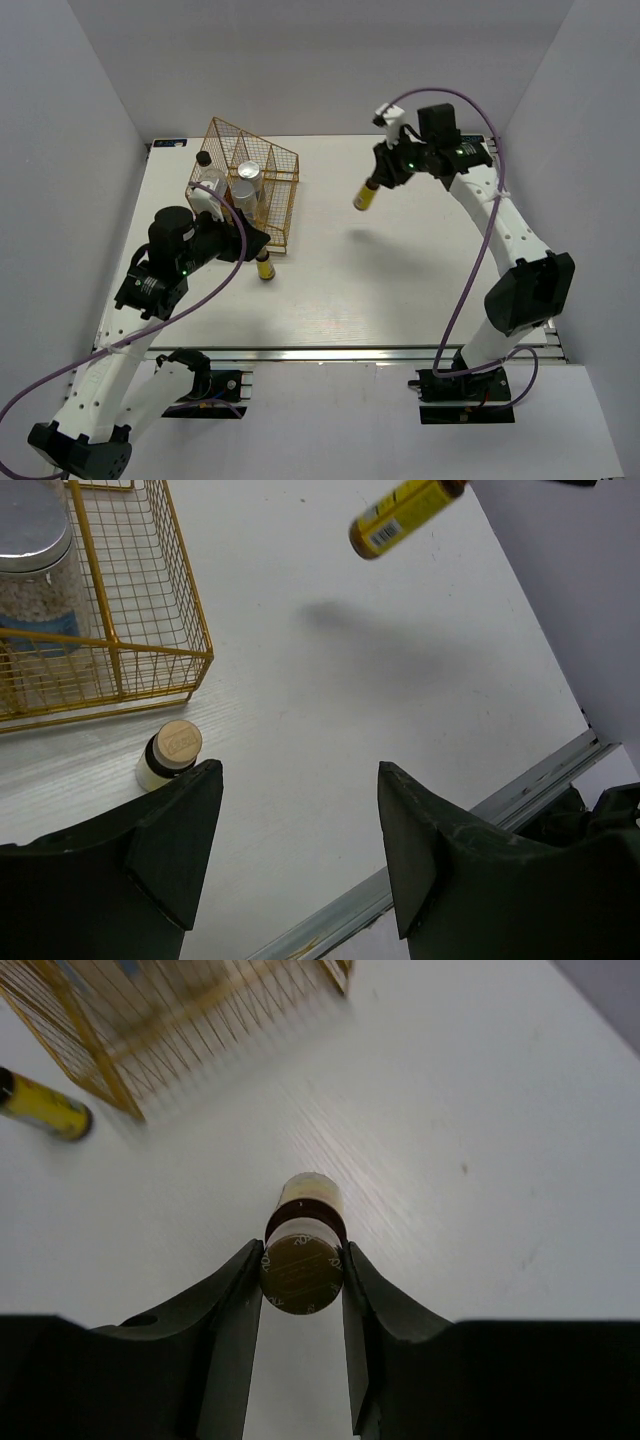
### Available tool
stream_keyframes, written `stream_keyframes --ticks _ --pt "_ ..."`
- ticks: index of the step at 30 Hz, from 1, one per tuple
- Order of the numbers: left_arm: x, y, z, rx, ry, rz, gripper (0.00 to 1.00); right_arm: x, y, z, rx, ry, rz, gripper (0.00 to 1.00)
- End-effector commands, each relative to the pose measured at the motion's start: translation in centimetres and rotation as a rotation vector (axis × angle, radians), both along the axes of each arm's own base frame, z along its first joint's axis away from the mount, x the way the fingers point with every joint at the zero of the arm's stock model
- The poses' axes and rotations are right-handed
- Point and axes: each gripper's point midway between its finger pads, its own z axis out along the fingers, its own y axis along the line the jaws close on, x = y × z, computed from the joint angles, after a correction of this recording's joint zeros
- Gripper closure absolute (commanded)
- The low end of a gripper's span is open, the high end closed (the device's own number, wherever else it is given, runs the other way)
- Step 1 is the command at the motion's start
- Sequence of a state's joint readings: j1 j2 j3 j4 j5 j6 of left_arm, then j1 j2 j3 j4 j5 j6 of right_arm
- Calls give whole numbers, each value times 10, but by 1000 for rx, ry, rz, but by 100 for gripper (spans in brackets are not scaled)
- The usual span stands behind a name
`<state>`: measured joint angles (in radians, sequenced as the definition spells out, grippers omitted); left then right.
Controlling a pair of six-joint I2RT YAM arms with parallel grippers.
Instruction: Organize the condiment bottles
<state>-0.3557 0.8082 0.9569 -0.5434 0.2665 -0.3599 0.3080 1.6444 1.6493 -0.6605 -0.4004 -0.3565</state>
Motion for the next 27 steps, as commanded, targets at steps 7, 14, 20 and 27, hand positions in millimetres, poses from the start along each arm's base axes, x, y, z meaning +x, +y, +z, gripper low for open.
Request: stream_keyframes --ticks 7,14,20,27 --pt "-16 17 0 8 2 63 25 30 141 90 207 -189 191 100" --pt "-23 24 -2 2 3 95 25 45 189 112 268 -296 206 100" --pt "-26 25 -9 7 18 99 24 38 220 112 285 -327 244 100" --pt "-26 27 -15 16 27 105 24 37 245 95 276 -341 270 100"
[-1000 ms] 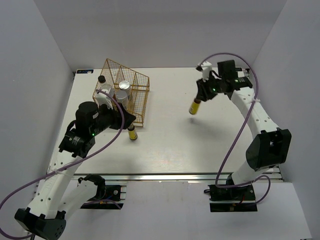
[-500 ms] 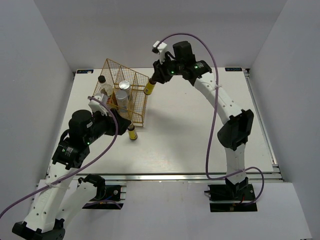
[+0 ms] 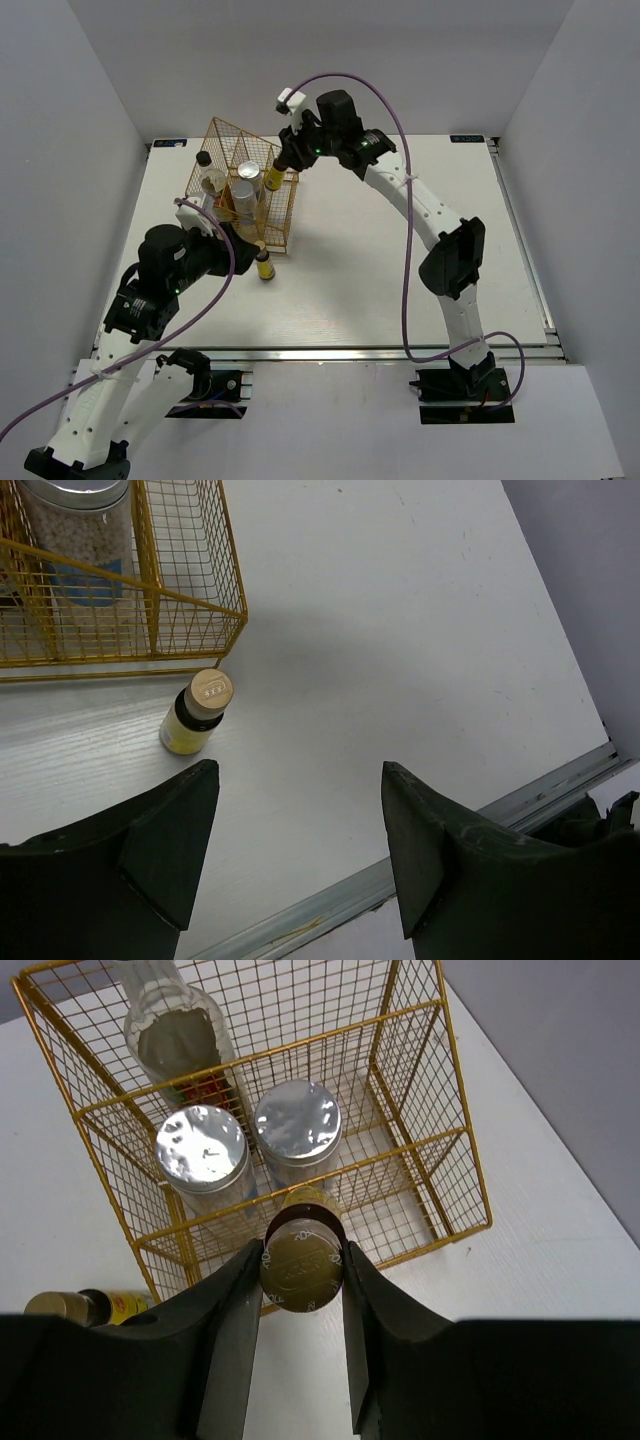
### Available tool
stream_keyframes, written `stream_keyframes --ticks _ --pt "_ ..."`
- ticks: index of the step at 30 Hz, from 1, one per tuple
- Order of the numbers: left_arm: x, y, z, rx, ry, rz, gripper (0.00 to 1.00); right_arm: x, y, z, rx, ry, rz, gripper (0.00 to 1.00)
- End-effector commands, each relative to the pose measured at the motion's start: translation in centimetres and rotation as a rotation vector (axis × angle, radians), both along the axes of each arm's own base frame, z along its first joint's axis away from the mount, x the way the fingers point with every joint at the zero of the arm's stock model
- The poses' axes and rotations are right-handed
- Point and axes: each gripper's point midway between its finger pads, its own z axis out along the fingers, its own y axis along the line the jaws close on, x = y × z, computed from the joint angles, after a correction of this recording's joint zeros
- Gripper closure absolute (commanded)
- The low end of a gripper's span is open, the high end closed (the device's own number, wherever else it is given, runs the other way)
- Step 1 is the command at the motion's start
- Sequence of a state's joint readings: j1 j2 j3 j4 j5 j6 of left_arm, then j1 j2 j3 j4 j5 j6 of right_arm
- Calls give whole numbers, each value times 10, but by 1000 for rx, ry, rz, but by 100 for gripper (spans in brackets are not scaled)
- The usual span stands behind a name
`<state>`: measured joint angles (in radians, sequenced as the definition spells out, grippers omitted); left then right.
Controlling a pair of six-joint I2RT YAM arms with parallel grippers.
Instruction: Organize the condiment bottles
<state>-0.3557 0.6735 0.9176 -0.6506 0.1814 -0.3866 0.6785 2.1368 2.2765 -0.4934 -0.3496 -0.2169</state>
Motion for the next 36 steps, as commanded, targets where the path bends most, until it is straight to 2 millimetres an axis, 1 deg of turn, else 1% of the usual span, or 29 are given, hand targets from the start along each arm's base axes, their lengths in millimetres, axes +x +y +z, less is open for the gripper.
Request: stream_keyframes --ticks 1,3,6,9,14,15,18,23,27,30,33,34,36 --pt "-1 3 -7 5 12 16 24 12 18 45 95 -158 -2 100" --pt "-1 3 -9 5 17 15 24 16 22 28 68 -151 -7 100" --pt "-3 4 -8 3 19 21 24 24 22 16 36 -162 -34 100" --pt "-5 6 -11 0 25 30 24 27 20 11 19 -179 -37 100" --pt "-6 6 -15 -5 31 33 24 30 24 -15 -5 -154 -30 100" --pt "-6 6 -17 -4 37 31 23 32 25 -24 -16 -141 -31 100" --pt "-6 6 -18 0 41 32 23 33 26 -37 -32 -121 -32 100" --pt "-8 6 -23 3 54 31 23 32 30 -51 -40 -100 -16 100" --pt "-9 6 -25 5 62 30 22 33 35 -68 -62 -81 -13 100" --pt "-9 6 -27 6 67 31 22 34 36 -75 -72 -80 -13 100" --pt "-9 6 -28 3 72 29 22 35 36 -78 -79 -86 -14 84" --pt "-9 6 -28 1 73 28 21 35 36 -81 -85 -85 -17 71" --pt "-10 5 -29 0 73 27 21 36 36 -81 -87 -87 -19 60"
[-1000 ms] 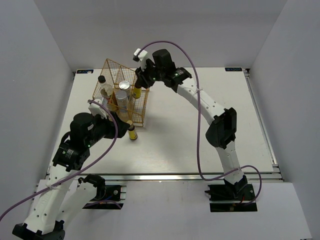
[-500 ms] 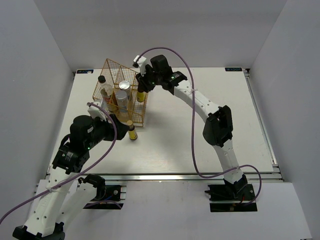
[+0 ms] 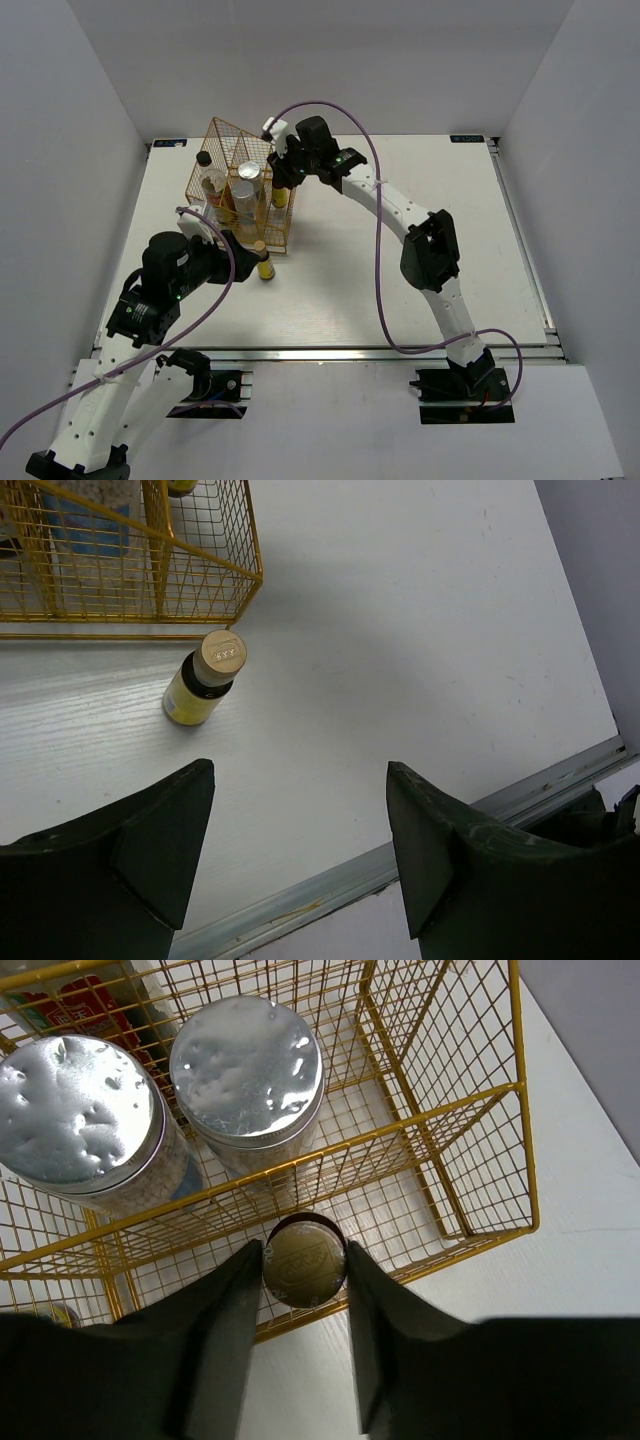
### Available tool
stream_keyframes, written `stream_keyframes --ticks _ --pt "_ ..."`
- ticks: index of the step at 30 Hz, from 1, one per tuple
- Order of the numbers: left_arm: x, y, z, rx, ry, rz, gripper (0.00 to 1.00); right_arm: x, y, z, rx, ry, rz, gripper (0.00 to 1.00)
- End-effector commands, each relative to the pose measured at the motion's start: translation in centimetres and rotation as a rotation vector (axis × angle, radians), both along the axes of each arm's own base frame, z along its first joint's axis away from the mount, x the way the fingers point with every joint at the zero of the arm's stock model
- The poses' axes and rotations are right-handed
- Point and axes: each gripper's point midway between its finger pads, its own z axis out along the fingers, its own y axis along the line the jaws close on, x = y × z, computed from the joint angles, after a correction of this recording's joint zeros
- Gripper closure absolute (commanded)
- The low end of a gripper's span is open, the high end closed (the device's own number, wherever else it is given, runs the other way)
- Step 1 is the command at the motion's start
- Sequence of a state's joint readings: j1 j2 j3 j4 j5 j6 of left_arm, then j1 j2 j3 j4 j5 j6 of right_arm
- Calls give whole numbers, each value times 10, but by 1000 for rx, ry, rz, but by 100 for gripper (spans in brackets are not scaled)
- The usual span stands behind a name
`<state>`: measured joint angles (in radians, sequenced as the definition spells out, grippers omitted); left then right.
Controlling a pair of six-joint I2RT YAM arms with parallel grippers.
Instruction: Organize the condiment bottles
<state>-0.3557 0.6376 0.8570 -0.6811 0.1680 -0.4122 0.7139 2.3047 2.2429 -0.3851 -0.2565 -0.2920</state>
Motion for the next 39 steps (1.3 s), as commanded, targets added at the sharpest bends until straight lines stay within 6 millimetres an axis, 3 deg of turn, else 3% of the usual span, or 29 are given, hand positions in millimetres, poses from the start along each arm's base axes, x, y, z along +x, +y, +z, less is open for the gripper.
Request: stream_keyframes --ticks 1,4,13,16,17,18,19,20,21,22,23,24,25,26,27,28,29,31,34,35,39 --pt "-1 1 -5 -2 12 6 20 8 7 14 32 -72 -2 51" --pt "1 1 -9 2 18 8 20 9 7 15 32 -76 -4 38" --pt "9 -4 -17 22 30 -13 20 9 7 33 59 -100 -7 32" --pt "16 -4 -21 36 27 -11 19 3 -1 57 88 -106 -4 28" --pt "18 -4 -27 45 40 -6 19 -1 -7 76 110 -118 -1 27" --pt "21 -2 -29 53 39 7 19 -11 -10 81 120 -89 36 23" --pt "24 -2 -30 55 33 14 19 -11 -20 89 130 -78 44 22" --pt "27 -2 -34 66 41 15 20 -20 -28 110 155 -86 62 20" --pt "30 -1 -36 75 42 21 20 -30 -33 108 159 -54 102 20" --pt "33 -1 -36 79 39 27 20 -35 -50 128 178 -68 102 20" --pt "36 -1 -38 90 40 27 20 -40 -58 131 185 -61 107 20" --pt "41 1 -46 107 60 41 20 -47 -65 117 173 -17 117 21" --pt "44 1 -49 116 67 50 21 -51 -82 134 188 -38 103 22" --pt "47 2 -54 129 79 59 21 -54 -90 132 186 -30 99 24" --pt "53 4 -62 156 102 80 21 -56 -103 112 164 15 84 28" --pt "56 4 -64 168 107 88 21 -60 -111 109 161 24 79 29" --pt "58 1 -67 182 112 83 21 -68 -121 120 171 8 75 32" --pt "69 5 -73 234 118 131 21 -79 -141 112 171 39 70 36" --pt "79 -4 -79 265 127 125 21 -91 -158 111 181 54 75 37" --pt "80 -6 -81 275 129 125 21 -96 -160 101 173 75 76 37" --pt "87 -12 -86 318 134 141 22 -102 -167 100 172 77 75 36"
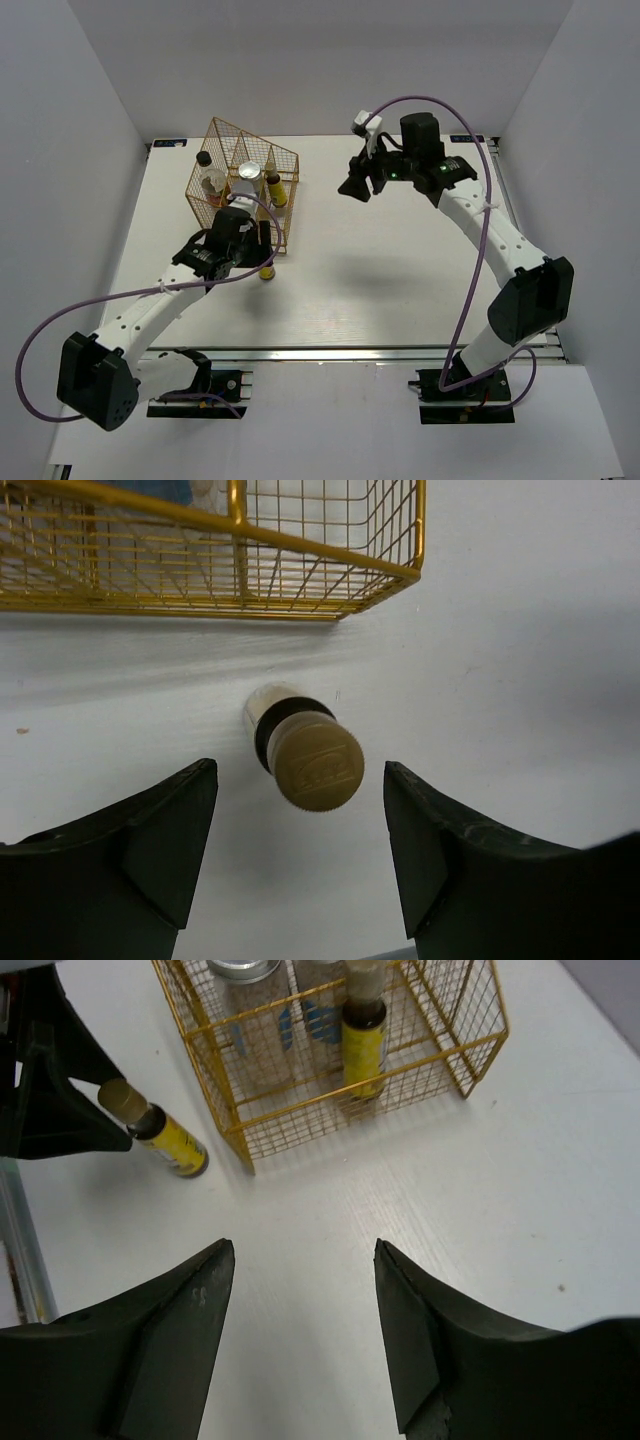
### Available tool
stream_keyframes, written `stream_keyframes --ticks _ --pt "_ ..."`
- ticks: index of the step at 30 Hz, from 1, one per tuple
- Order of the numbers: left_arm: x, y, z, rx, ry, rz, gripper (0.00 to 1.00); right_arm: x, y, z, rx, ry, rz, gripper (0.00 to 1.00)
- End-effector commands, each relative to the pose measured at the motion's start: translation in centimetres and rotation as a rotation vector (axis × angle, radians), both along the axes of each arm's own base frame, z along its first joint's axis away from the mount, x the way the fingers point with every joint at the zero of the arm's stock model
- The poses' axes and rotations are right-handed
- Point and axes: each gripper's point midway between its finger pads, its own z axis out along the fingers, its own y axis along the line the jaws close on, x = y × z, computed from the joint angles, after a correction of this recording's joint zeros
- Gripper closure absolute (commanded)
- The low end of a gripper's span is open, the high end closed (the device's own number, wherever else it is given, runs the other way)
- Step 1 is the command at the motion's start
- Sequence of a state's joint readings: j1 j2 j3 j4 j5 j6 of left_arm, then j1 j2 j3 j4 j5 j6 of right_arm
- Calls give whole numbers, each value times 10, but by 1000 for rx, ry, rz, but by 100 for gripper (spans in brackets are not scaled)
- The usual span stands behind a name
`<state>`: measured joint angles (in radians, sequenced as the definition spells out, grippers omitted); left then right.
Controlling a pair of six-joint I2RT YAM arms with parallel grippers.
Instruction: Organize the condiment bottles
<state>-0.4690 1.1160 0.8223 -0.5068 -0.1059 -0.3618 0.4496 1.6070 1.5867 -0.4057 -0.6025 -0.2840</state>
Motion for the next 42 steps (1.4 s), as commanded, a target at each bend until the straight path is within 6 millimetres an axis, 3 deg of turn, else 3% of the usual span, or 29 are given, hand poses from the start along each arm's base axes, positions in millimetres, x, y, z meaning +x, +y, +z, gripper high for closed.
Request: stream_keyframes --ticks 1,11,13,19,21,24,26,28,29,31,32,33,35,36,38,42 --pt "20 -3 27 19 -106 38 23 -12 -2 8 25 -8 35 36" --pt "36 -2 24 55 -126 89 39 -14 -5 8 24 -2 27 36" --pt "37 -5 24 49 -128 81 48 -14 -7 7 21 -1 22 36" --pt "34 -7 23 40 -131 71 62 -14 -12 4 16 3 11 36" --pt "32 -7 25 34 -134 66 73 -14 -13 5 16 0 10 36" --pt "25 -14 40 -2 -155 15 91 -16 -14 5 14 0 11 36" --pt "15 -28 60 -43 -195 -84 100 -17 -16 3 8 1 10 36" --pt "5 -39 79 -71 -232 -185 100 -18 -19 3 9 5 6 39" --pt "-7 -51 93 -130 -249 -272 100 -19 -19 3 11 9 8 46" --pt "-18 -57 106 -150 -262 -348 100 -20 -23 1 14 20 4 61" --pt "-21 -60 122 -170 -282 -374 100 -20 -23 0 15 26 4 79" --pt "-30 -65 124 -187 -259 -419 100 -21 -25 -2 15 30 0 88" --pt "-33 -72 145 -210 -282 -468 100 -21 -28 -2 17 30 -9 100" --pt "-35 -77 148 -223 -269 -497 100 -21 -29 0 20 22 -12 100" --pt "-30 -81 168 -239 -312 -497 100 -22 -30 -2 19 26 -17 100" --pt "7 -80 195 -224 -415 -382 100 -23 -33 1 22 17 -28 100"
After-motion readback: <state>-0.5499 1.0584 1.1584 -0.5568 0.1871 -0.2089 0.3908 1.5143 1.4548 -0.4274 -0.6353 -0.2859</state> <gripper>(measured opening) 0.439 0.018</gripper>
